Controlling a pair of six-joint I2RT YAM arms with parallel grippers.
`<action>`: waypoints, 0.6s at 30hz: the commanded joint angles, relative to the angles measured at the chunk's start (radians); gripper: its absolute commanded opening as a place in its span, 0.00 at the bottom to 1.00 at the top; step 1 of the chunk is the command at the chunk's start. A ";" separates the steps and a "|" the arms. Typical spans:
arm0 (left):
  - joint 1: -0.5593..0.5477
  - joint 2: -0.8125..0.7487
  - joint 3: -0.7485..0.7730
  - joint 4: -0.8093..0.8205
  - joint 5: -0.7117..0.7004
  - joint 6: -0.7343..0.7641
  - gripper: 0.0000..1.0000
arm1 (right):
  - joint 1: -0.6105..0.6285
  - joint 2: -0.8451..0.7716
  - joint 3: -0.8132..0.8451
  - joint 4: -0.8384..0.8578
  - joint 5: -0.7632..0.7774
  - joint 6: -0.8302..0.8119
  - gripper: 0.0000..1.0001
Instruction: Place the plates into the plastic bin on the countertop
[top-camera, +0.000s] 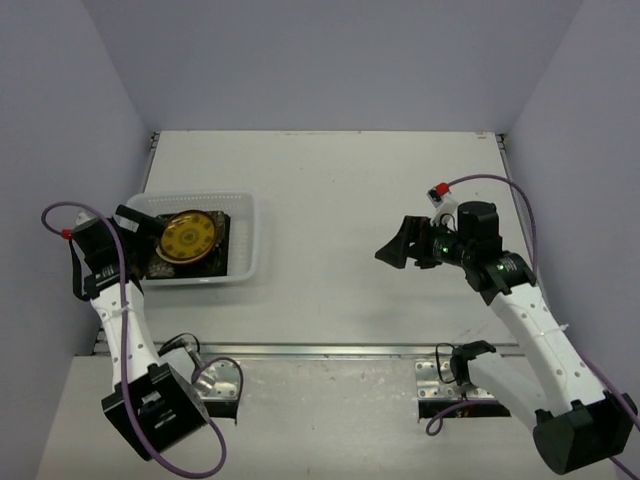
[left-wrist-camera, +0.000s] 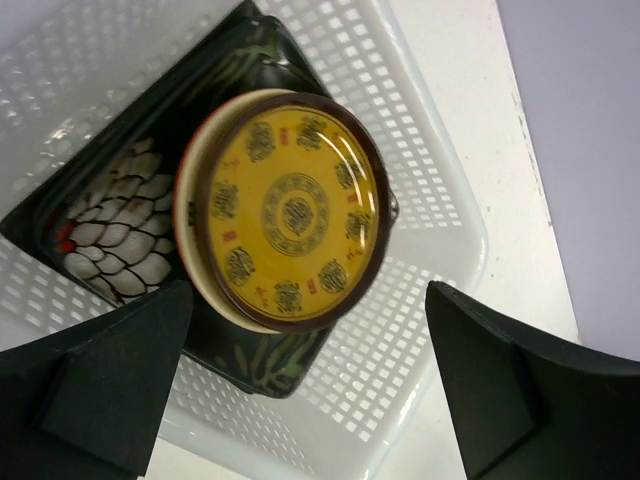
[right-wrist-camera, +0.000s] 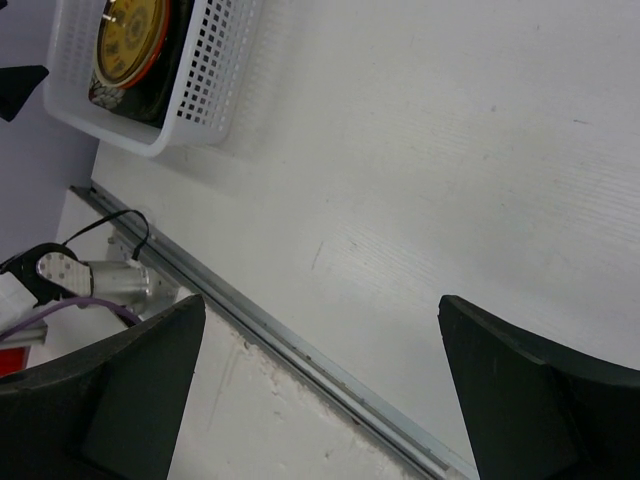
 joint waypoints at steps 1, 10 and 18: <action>-0.113 -0.105 0.067 -0.054 0.047 0.100 1.00 | -0.002 -0.078 0.113 -0.148 0.140 -0.120 0.99; -0.564 -0.182 0.430 -0.331 -0.399 0.309 1.00 | 0.044 -0.226 0.284 -0.398 0.488 -0.210 0.99; -0.757 -0.503 0.427 -0.397 -0.608 0.355 1.00 | 0.044 -0.457 0.325 -0.501 0.601 -0.304 0.99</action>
